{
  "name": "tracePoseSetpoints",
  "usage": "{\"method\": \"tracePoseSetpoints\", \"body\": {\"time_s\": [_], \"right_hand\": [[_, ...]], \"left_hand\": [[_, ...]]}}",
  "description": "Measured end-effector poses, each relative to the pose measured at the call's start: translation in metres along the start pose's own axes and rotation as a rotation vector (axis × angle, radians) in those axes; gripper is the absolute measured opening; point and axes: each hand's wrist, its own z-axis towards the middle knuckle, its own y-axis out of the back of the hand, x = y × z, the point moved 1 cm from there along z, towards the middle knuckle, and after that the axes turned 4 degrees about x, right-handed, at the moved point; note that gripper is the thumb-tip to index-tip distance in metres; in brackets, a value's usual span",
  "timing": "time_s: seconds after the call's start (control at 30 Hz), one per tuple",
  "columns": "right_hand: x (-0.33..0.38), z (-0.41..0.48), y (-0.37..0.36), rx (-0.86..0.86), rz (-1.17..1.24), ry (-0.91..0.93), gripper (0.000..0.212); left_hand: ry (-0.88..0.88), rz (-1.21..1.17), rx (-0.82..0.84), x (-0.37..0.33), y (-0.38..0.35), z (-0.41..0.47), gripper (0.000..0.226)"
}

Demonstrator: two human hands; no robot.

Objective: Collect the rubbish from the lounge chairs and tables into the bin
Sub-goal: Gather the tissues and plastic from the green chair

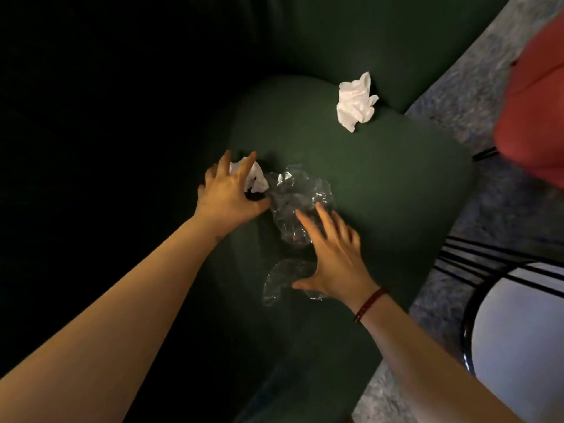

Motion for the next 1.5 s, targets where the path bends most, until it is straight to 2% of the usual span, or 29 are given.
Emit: {"method": "tracePoseSetpoints", "body": {"time_s": [0.1, 0.33, 0.43, 0.5, 0.63, 0.8, 0.9, 1.0, 1.13, 1.23, 1.33, 1.43, 1.5], "right_hand": [[0.0, 0.0, -0.01, -0.048, -0.023, -0.004, 0.114], [0.002, -0.006, -0.021, -0.26, 0.203, 0.041, 0.054], [0.005, -0.007, -0.018, -0.278, 0.335, 0.039, 0.024], [0.007, -0.006, -0.013, -0.284, 0.383, 0.03, 0.013], [0.008, -0.007, 0.009, -0.38, 0.333, 0.024, 0.011], [0.013, -0.015, 0.043, -0.476, 0.247, 0.024, 0.01], [0.021, -0.02, 0.062, -0.546, 0.433, -0.016, 0.013], [0.029, -0.022, 0.075, -0.576, 0.656, -0.035, 0.022], [0.033, -0.024, 0.084, -0.423, 0.995, -0.02, 0.04], [0.03, -0.028, 0.084, -0.291, 1.22, 0.046, 0.039], [0.031, -0.03, 0.083, -0.173, 1.415, 0.088, 0.038], [0.036, -0.03, 0.084, -0.128, 1.388, 0.134, 0.037], [0.037, -0.031, 0.084, -0.221, 1.221, 0.115, 0.037]], "left_hand": [[-0.04, 0.044, 0.016, 0.003, -0.01, 0.006, 0.084], [-0.111, 0.153, -0.099, 0.004, -0.023, -0.003, 0.053], [-0.145, 0.094, -0.065, 0.0, -0.027, -0.009, 0.037], [-0.114, -0.035, -0.038, -0.004, -0.027, -0.014, 0.034], [-0.106, -0.168, -0.078, -0.015, -0.013, -0.027, 0.032], [-0.297, -0.238, -0.058, -0.038, 0.014, -0.052, 0.038], [-0.413, -0.355, 0.035, -0.053, 0.025, -0.067, 0.044], [-0.409, -0.391, 0.085, -0.058, 0.03, -0.077, 0.053], [-0.404, -0.426, 0.108, -0.062, 0.031, -0.081, 0.056], [-0.387, -0.469, 0.116, -0.062, 0.031, -0.078, 0.056], [-0.388, -0.402, 0.117, -0.065, 0.026, -0.074, 0.058], [-0.395, -0.327, 0.079, -0.069, 0.018, -0.071, 0.055], [-0.368, -0.291, 0.045, -0.071, 0.015, -0.07, 0.05]]}}
